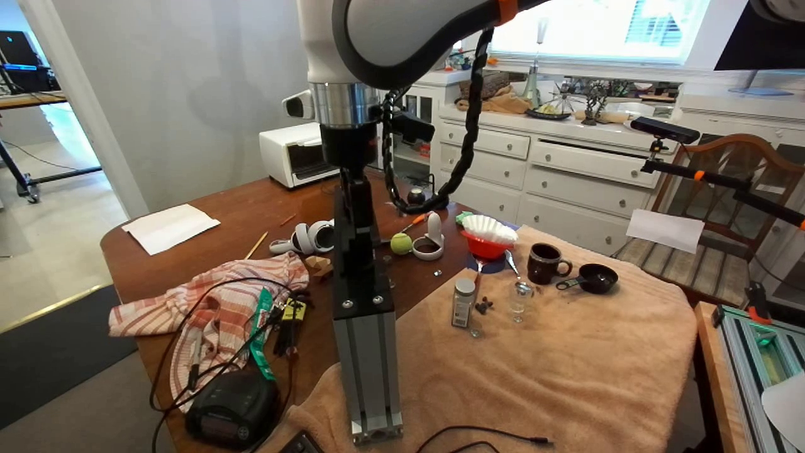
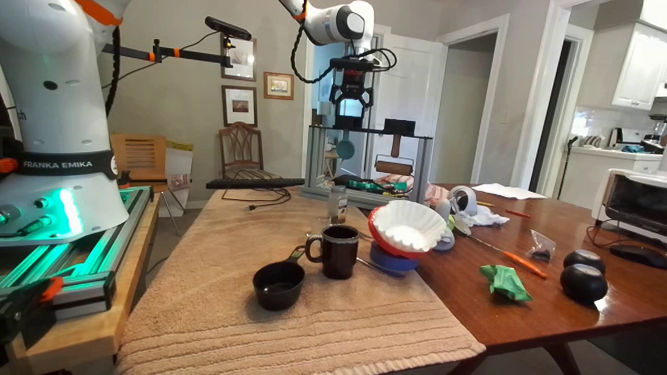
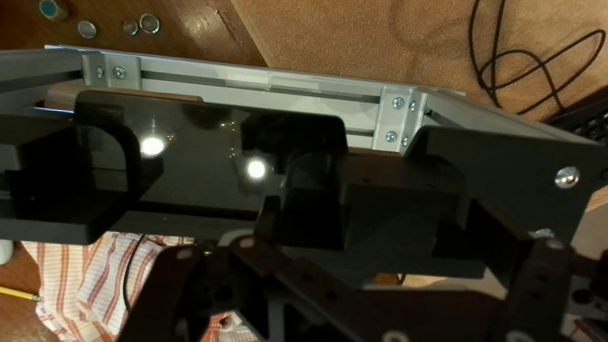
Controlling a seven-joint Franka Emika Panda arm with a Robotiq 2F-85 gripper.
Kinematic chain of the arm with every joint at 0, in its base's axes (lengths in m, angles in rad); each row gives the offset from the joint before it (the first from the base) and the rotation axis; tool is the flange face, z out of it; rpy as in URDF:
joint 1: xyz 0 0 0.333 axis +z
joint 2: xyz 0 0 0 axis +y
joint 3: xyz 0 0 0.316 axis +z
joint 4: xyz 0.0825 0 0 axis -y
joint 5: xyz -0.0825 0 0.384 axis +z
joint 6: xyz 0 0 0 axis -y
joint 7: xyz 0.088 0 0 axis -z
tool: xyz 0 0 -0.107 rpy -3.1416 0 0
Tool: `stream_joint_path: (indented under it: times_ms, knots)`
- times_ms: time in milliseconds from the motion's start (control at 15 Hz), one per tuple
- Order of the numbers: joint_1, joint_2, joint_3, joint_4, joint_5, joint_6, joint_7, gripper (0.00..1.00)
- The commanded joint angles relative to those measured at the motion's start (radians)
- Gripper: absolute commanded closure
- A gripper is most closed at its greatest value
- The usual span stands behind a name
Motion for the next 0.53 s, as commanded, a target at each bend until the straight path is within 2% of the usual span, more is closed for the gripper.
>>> stream_joint_path:
  times_ms: [0,467]
  knots:
    - [-0.030,-0.038,0.024,-0.075,0.020,0.029,-0.060,0.00]
    - [-0.019,-0.041,0.040,-0.089,0.054,0.049,-0.010,0.00]
